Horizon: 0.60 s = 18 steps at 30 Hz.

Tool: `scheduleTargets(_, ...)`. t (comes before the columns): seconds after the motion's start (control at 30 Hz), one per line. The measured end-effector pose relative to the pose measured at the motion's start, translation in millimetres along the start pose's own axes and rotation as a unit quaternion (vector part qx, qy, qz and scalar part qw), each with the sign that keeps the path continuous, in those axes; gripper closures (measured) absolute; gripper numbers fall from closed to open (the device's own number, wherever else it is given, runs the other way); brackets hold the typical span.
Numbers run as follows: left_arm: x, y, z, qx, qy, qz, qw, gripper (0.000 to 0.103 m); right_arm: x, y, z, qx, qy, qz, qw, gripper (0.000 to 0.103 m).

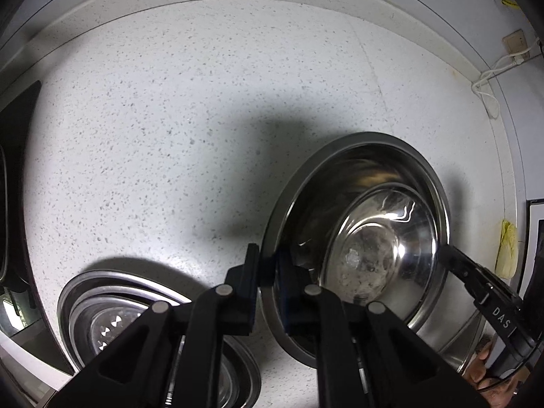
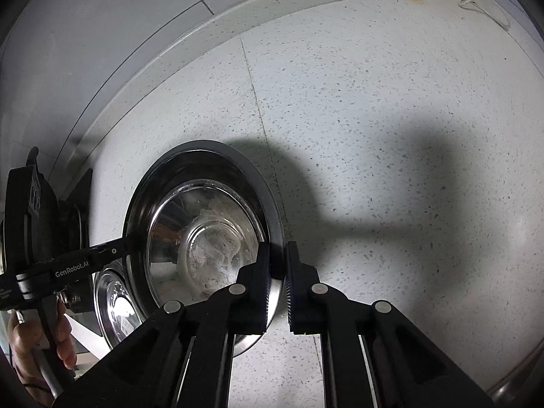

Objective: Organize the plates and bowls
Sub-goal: 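Carry the stack with both grippers toward the stove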

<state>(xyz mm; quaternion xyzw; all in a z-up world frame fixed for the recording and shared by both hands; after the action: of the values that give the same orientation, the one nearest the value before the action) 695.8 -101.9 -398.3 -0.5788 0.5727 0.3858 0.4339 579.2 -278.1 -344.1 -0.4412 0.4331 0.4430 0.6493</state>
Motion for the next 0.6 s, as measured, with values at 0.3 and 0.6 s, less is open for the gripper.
scheduleTargets(0.3,-38,15,15,0.005,-0.007,-0.031,0.9995,0.093,-23,3,30,-0.023,-0.004,-0.022,0.999,0.095)
scheduleTargets(0.6,-109,43,64,-0.007,-0.025,-0.082,0.9963,0.092,-51,17,99,-0.083,-0.026,-0.048,0.995,0.095)
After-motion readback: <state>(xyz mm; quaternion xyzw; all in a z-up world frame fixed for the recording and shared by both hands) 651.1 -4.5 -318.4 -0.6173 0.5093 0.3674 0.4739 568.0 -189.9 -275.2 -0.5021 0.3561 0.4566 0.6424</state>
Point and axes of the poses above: each gripper's, at about its wrist camera, not at the fingertips, and x roughly the way its jaws point, z to its left, y to its underside, the point moved 7 cm from there along x, roughly the way its jaws point, and after that the axes turned 9 degrees about y, right-handed, at the moved point
